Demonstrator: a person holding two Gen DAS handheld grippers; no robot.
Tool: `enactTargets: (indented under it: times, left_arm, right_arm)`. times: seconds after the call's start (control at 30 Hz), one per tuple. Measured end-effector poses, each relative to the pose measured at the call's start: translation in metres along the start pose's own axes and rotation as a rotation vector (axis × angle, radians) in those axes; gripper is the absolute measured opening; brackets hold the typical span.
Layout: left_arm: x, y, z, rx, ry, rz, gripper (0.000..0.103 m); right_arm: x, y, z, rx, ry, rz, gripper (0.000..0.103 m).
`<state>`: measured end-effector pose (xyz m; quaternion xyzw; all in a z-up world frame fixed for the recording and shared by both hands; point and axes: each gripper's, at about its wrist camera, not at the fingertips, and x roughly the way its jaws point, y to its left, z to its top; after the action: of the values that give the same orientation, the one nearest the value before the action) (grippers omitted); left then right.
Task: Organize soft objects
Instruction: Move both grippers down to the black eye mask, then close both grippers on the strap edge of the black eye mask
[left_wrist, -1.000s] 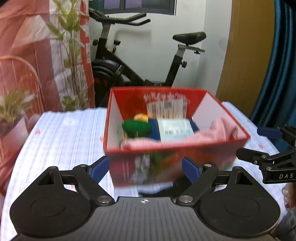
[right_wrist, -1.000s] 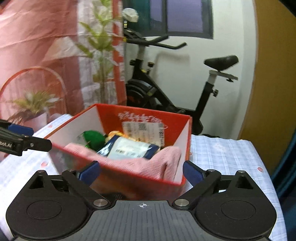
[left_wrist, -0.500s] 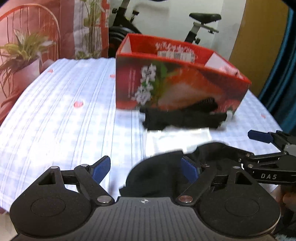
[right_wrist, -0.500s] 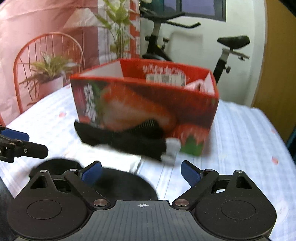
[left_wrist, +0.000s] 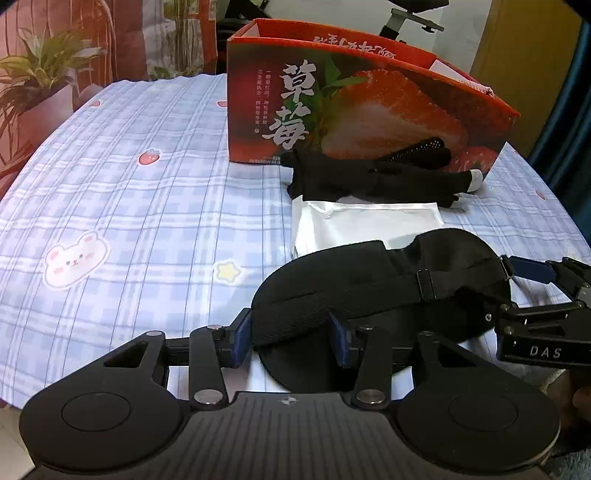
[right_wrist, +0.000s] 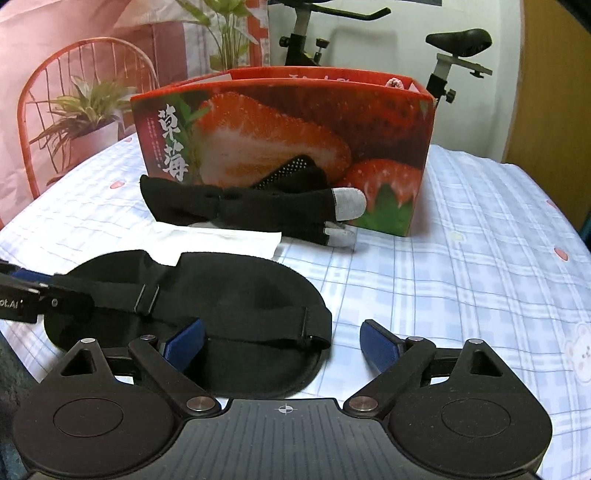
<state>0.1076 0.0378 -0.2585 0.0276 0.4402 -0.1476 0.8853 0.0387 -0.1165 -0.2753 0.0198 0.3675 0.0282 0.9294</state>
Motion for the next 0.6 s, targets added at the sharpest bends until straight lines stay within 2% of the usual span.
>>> enactTargets:
  times: [0.37, 0.6]
  left_arm:
    - [0.018, -0.003, 0.024, -0.003, -0.012, 0.017, 0.046]
    - [0.017, -0.002, 0.015, 0.012, -0.063, 0.008, 0.046]
  right_arm:
    - [0.010, -0.005, 0.001, 0.004, -0.022, -0.012, 0.091]
    - [0.014, -0.011, 0.000, 0.002, -0.052, -0.007, 0.090]
